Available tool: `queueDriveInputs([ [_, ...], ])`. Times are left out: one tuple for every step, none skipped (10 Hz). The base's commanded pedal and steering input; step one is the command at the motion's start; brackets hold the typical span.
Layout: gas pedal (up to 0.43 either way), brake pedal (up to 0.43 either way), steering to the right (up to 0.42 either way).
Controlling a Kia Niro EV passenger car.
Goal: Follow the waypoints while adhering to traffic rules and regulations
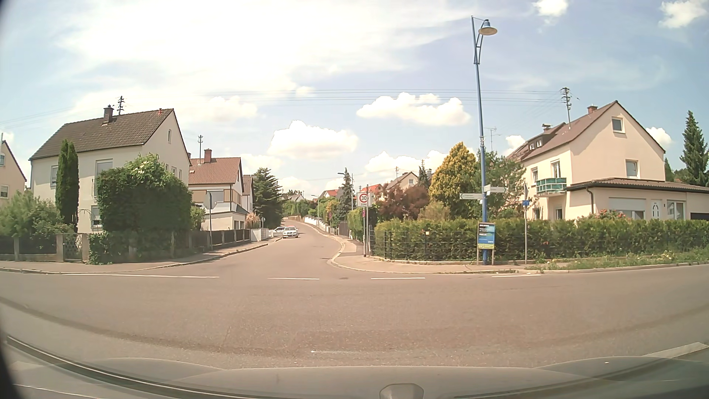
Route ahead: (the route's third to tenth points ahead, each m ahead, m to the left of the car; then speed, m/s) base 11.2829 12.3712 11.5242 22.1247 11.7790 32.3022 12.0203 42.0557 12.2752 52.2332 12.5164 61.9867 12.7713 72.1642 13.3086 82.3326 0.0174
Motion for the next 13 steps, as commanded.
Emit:
queueDriveInputs([
  [0.0,0.0,-0.087],
  [0.0,0.0,-0.088],
  [0.079,0.0,-0.09],
  [0.11,0.0,-0.094],
  [0.118,0.0,-0.097],
  [0.157,0.0,-0.101],
  [0.177,0.0,-0.109],
  [0.197,0.0,-0.116],
  [0.197,0.0,-0.122],
  [0.22,0.0,-0.128],
  [0.24,0.0,-0.134],
  [0.26,0.0,-0.145],
  [0.28,0.0,-0.159],
])
